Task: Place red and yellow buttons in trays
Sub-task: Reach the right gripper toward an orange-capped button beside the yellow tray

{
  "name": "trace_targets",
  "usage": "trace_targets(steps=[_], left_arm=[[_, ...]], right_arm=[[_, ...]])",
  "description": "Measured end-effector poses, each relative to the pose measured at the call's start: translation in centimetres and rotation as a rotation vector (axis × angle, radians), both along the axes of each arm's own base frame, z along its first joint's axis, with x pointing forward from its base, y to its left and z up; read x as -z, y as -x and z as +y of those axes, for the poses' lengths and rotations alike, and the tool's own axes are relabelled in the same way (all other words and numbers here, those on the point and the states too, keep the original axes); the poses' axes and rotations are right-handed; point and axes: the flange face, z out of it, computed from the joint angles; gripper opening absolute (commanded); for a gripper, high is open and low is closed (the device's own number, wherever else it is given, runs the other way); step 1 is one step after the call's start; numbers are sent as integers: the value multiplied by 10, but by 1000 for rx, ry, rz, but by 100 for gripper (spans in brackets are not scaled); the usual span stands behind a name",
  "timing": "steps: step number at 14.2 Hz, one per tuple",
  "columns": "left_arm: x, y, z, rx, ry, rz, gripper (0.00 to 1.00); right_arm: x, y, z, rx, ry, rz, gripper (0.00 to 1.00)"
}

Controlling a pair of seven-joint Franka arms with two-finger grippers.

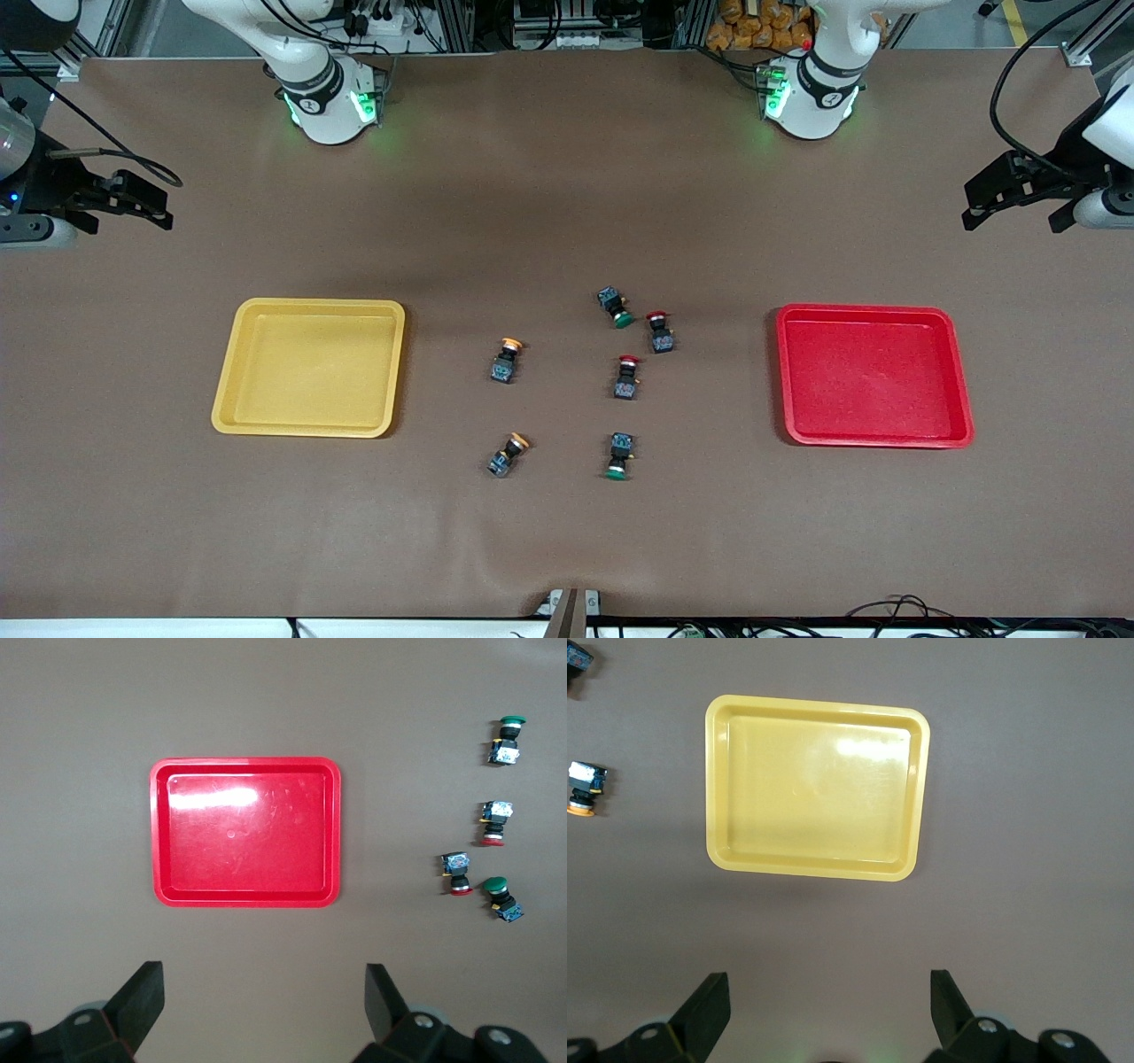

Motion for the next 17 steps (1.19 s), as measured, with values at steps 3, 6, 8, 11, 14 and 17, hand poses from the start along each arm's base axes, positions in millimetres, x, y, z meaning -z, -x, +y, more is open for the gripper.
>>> trace_targets(steps=[3, 6, 8, 11, 14, 17], left_arm=[[0, 0, 0, 0, 0, 0, 100], [0, 0, 0, 0, 0, 0, 100], [0, 0, 0, 1, 0, 0, 100], [0, 0, 0, 1, 0, 0, 100], [0, 0, -1, 1, 0, 0, 100], [0, 0, -1, 1, 0, 0, 100]], right_arm=[[0, 0, 6, -12, -2, -1, 100], [-5, -1, 24, -32, -21, -10, 100], [-7, -1, 39, -19, -21, -15, 100], [0, -8, 77, 19, -19, -8, 100], [17, -26, 135, 80, -11, 10, 100], [48, -42, 198, 120, 4, 42, 100]])
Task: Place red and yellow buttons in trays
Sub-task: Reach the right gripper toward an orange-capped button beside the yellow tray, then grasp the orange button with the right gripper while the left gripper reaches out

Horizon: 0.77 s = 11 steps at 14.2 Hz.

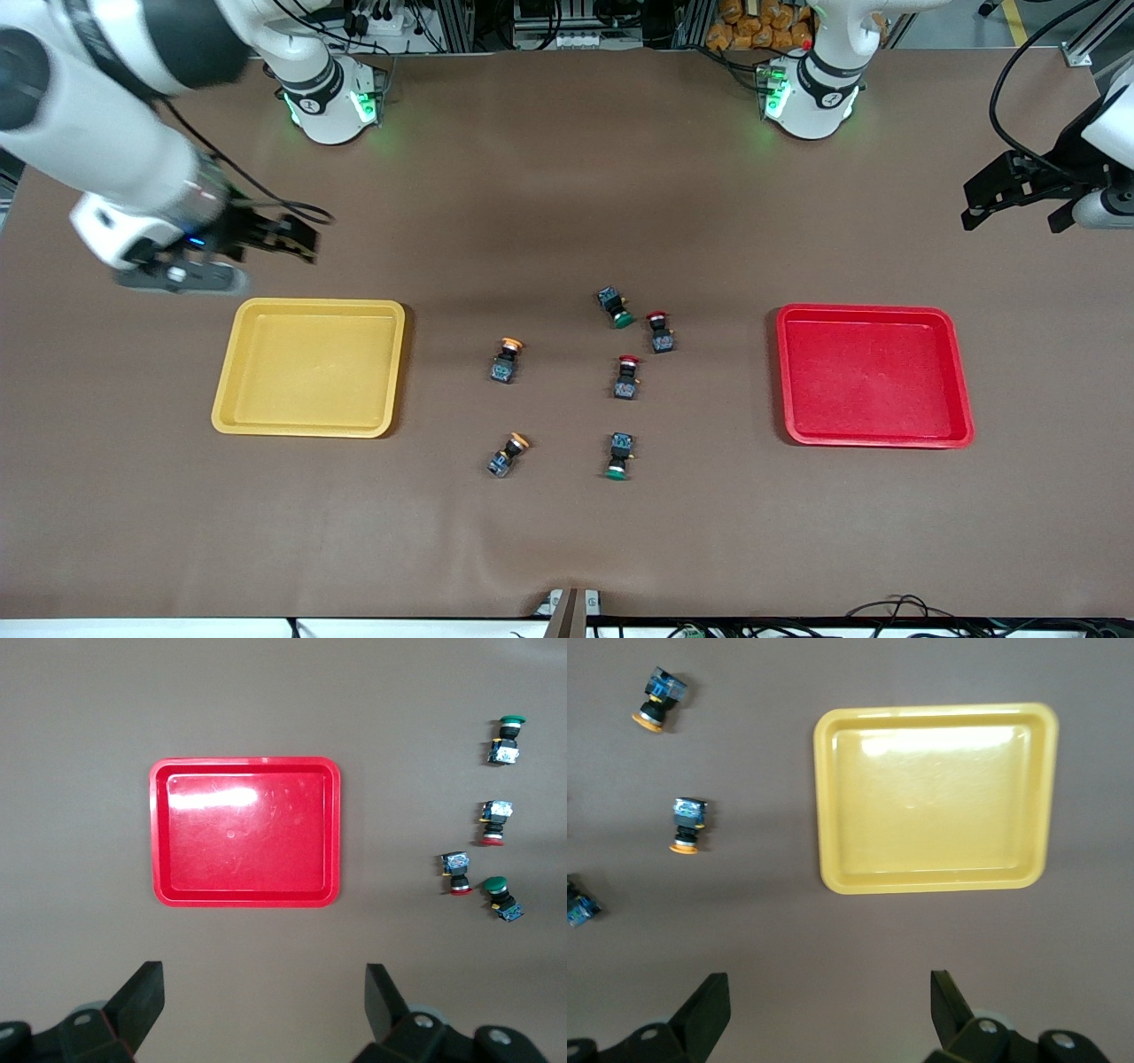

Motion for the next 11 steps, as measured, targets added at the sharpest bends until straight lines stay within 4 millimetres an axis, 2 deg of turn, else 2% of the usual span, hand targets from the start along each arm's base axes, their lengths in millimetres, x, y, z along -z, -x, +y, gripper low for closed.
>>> trace_targets(steps=[4, 7, 9, 11], left_arm=[[0, 0, 0, 0, 0, 1, 100], [3, -1, 0, 0, 0, 6, 100], [6, -2, -1, 2, -1, 11, 100], [17, -8, -3, 4, -2, 34, 100]], right_arm=[[51, -19, 70, 54, -18, -16, 100], [107, -24, 114, 76, -25, -4, 100], [148, -30, 132, 91, -38, 9, 100], [190, -36, 143, 102, -45, 19, 100]])
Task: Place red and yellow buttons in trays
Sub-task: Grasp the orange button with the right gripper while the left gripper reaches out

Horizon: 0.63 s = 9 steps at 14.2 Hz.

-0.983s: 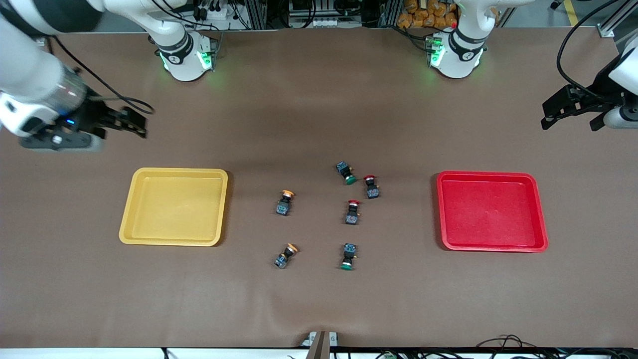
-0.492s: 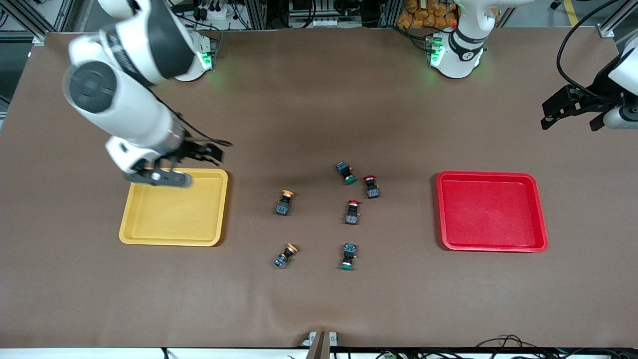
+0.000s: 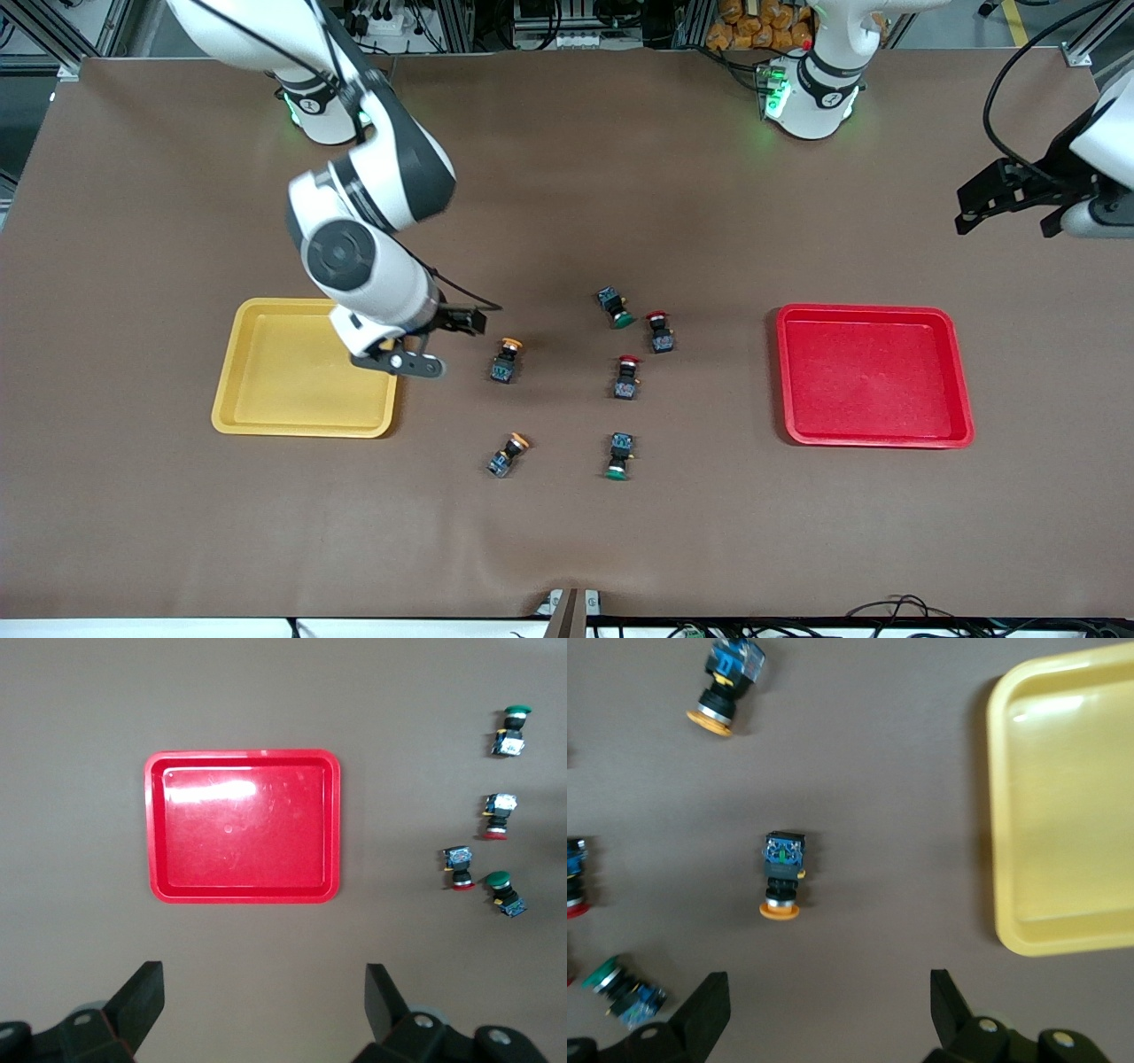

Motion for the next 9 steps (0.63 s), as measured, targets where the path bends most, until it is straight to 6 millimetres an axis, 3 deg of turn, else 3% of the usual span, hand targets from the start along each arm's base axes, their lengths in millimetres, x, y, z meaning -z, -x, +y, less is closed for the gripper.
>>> trace_targets(steps=[5, 7, 9], left_arm=[[40, -19, -7, 12, -3, 76, 100], [55, -24, -8, 13, -4, 106, 100], [68, -28, -10, 17, -6, 134, 100]], right_arm=[[104, -6, 32, 33, -19, -43, 100], [126, -1, 42, 40, -19, -48, 100], [131, -1, 47, 43, -24, -59, 100]])
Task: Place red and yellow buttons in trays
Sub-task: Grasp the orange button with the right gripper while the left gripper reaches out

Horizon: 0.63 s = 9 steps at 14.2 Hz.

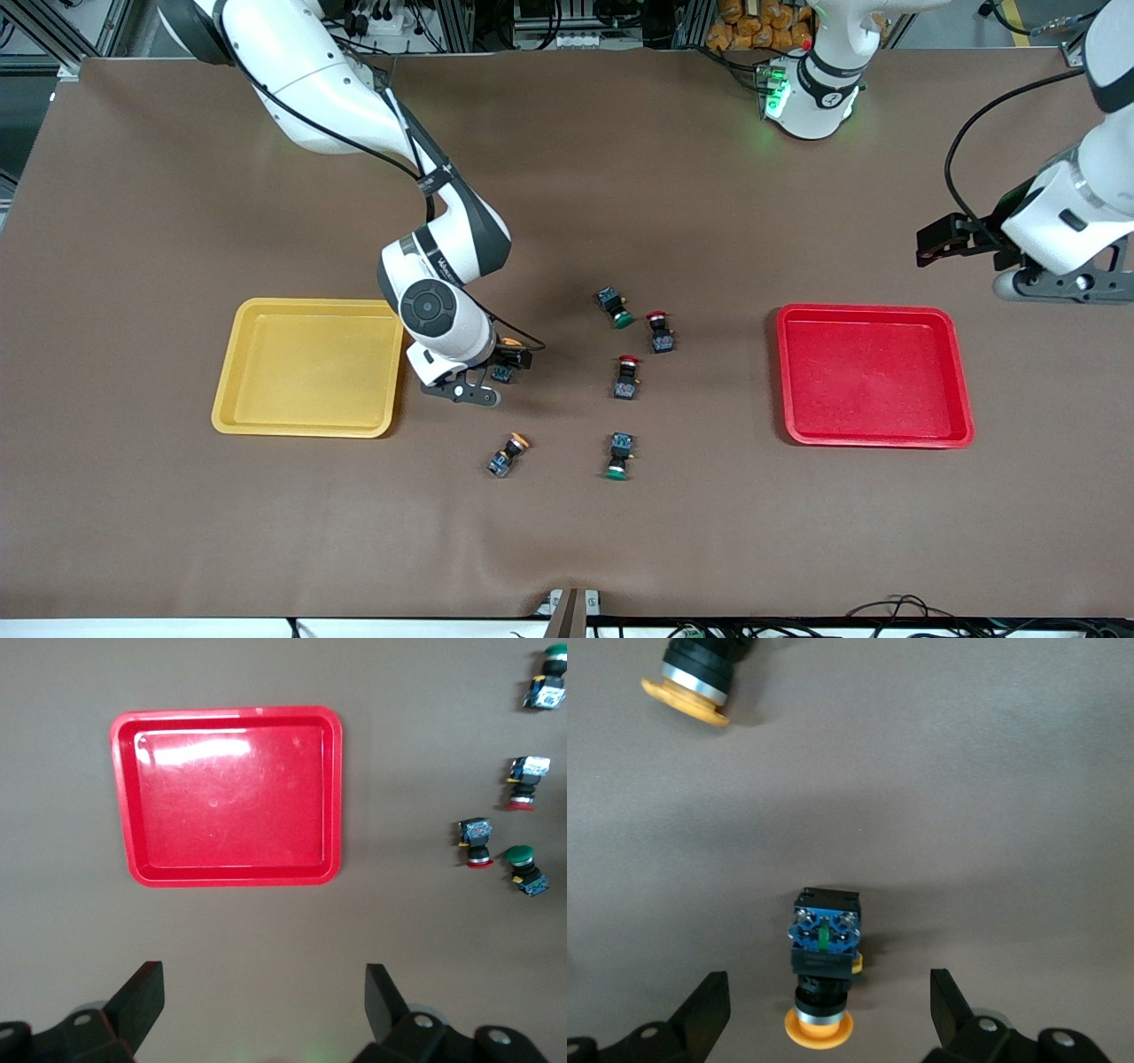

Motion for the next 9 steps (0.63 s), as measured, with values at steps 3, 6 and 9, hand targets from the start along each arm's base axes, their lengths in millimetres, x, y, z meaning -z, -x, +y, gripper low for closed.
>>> trace_targets(steps=[3, 6, 9], left_arm=[[31, -9, -28, 45, -1, 45, 100], [69, -21, -68, 66, -4, 62, 100], [105, -30, -94, 47, -8, 64, 100]], right_arm=[[4, 6, 14, 13, -9, -25, 100], [18, 21, 29, 3, 1, -40, 100], [32, 23, 23, -19, 27, -70, 100]])
